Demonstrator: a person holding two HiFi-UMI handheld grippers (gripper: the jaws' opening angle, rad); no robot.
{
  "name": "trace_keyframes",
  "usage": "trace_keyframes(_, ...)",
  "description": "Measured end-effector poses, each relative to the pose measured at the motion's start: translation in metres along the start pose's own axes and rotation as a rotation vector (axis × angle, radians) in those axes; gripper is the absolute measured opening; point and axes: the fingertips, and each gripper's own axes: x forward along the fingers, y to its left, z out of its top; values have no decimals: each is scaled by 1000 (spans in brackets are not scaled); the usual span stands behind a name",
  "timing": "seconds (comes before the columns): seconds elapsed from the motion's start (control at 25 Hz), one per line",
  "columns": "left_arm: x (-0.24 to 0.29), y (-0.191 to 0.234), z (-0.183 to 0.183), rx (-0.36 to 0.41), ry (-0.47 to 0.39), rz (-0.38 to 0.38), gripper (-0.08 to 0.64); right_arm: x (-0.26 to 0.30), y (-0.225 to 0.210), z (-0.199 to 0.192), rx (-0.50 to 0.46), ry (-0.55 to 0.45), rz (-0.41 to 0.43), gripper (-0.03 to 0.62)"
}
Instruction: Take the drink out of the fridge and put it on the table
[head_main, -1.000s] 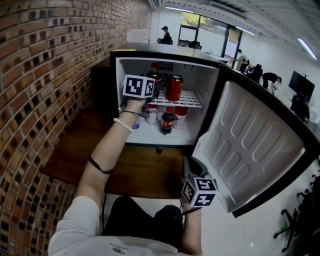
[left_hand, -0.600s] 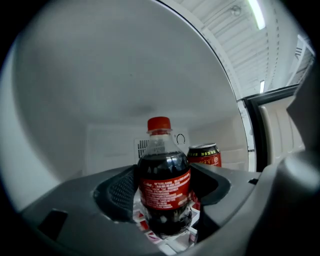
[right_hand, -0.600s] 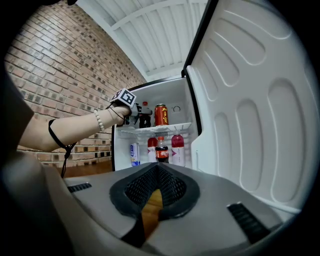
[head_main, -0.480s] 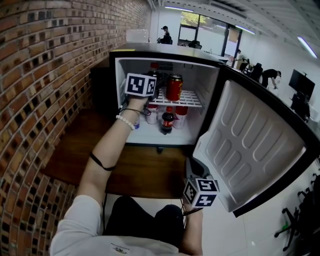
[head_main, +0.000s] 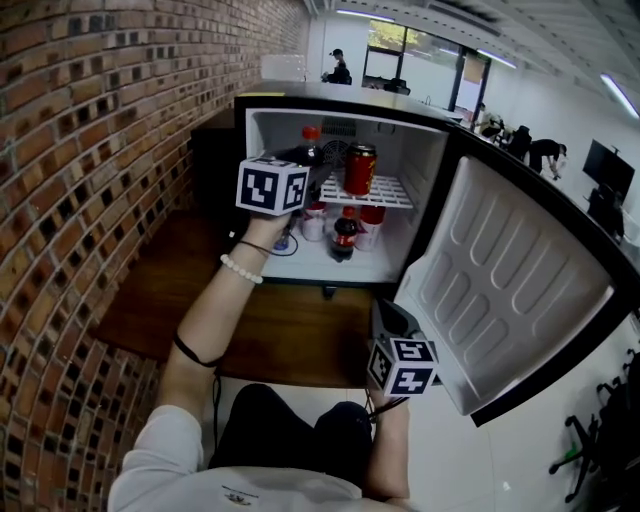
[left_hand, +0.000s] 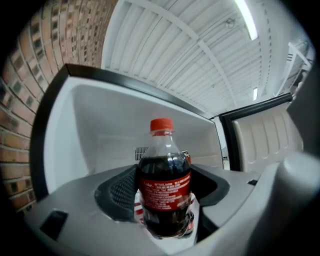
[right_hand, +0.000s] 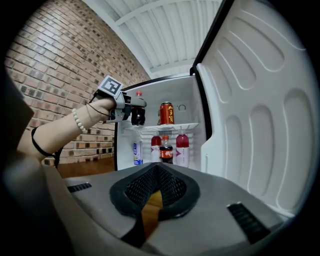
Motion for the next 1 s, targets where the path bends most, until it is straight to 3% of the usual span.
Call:
trace_keyframes(0.2, -51, -16, -17, 13, -25, -28, 309, 4, 13, 4, -14, 10, 13, 12)
trace_keyframes(0.48, -103, -37, -74, -24, 0, -65, 308, 4, 21, 6, -19, 19, 12, 12)
trace_keyframes(1.0, -144, -2, -165, -89, 68, 39, 308, 5, 25, -8, -11, 47, 16, 12)
